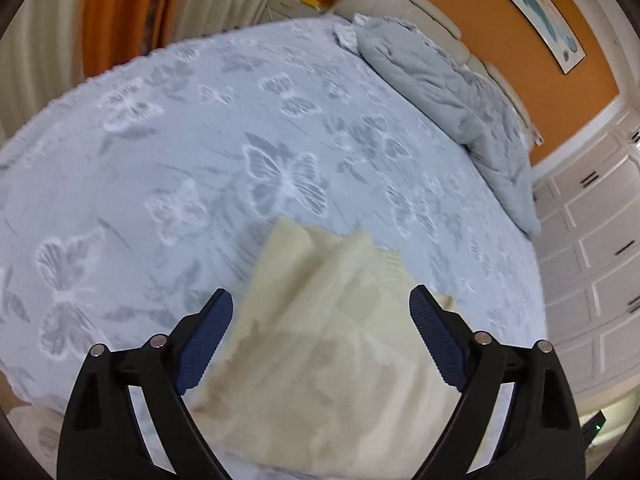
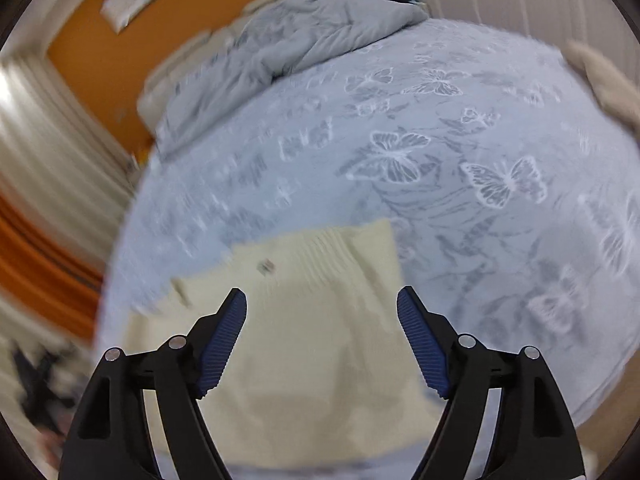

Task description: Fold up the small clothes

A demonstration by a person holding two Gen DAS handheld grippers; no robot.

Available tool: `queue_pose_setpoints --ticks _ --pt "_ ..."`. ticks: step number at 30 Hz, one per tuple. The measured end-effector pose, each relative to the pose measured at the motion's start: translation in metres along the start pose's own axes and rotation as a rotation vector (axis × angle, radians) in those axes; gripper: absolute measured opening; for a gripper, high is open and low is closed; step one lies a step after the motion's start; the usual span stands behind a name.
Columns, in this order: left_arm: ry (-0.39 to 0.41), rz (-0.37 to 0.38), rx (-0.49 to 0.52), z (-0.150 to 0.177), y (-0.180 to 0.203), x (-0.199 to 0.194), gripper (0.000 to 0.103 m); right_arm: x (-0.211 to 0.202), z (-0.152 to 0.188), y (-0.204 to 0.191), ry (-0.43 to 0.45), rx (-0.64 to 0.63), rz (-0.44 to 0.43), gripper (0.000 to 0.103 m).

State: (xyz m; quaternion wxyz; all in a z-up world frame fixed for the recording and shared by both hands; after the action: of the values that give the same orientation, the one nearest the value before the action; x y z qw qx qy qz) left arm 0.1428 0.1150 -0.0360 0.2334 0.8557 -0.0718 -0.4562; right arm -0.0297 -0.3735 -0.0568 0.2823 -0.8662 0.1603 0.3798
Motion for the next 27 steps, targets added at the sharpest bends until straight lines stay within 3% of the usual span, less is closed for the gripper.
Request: queue_pose_setpoints --ticks 3,8,10,11,12,13,14,16,19,22,24,27 --pt "-0.027 -0.066 0.099 -0.005 0.009 0.021 0.088 0.028 0.001 0.000 -0.050 -0.051 0.045 0.076" --pt "-0.135 -0.082 0.133 0.001 0.016 0.068 0.088 0.074 -0.005 -0.008 -0.128 -0.083 0.087 0.077" --pt "-0.134 -0.087 0.169 0.004 0.022 0.077 0.087 0.089 -0.007 -0.010 -0.149 -0.092 0.107 0.078" --pt "-0.131 -0.089 0.191 0.004 0.025 0.081 0.078 0.098 -0.006 -0.010 -0.167 -0.095 0.122 0.077" --pt "-0.149 -0.085 0.235 0.007 0.030 0.090 0.048 0.106 -0.005 -0.010 -0.191 -0.095 0.124 0.069" --pt "-0.183 -0.086 0.255 0.008 0.032 0.097 0.028 0.112 -0.003 -0.011 -0.215 -0.098 0.113 0.020" --pt "-0.228 -0.107 0.266 0.009 0.033 0.104 0.009 0.120 0.000 -0.012 -0.274 -0.107 0.094 0.007" --pt "-0.196 -0.077 0.240 0.003 0.035 0.092 0.009 0.106 -0.004 -0.019 -0.224 -0.110 0.076 0.007" --pt "-0.111 0.050 0.183 -0.019 0.042 0.051 0.009 0.050 -0.027 -0.026 -0.078 -0.061 -0.045 0.007" --pt "-0.060 0.052 0.190 -0.040 0.051 0.043 0.009 0.020 -0.052 -0.020 0.026 -0.021 -0.067 0.007" --pt "-0.081 -0.001 0.190 -0.046 0.048 0.066 0.009 0.048 -0.058 -0.013 -0.024 -0.018 -0.032 0.007" --pt "-0.206 -0.131 0.167 -0.033 0.029 0.127 0.010 0.123 -0.041 0.005 -0.219 0.006 0.058 0.008"
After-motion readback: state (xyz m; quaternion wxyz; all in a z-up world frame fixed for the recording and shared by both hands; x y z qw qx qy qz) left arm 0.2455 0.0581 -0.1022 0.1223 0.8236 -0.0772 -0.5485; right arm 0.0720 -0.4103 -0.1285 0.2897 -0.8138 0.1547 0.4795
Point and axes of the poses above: each gripper's, at about its wrist camera, not at the fingertips, and x roughly the way its jaws point, y to its right, z to its underside, the point moved 2 cm from there along x, roughly the way its jaws point
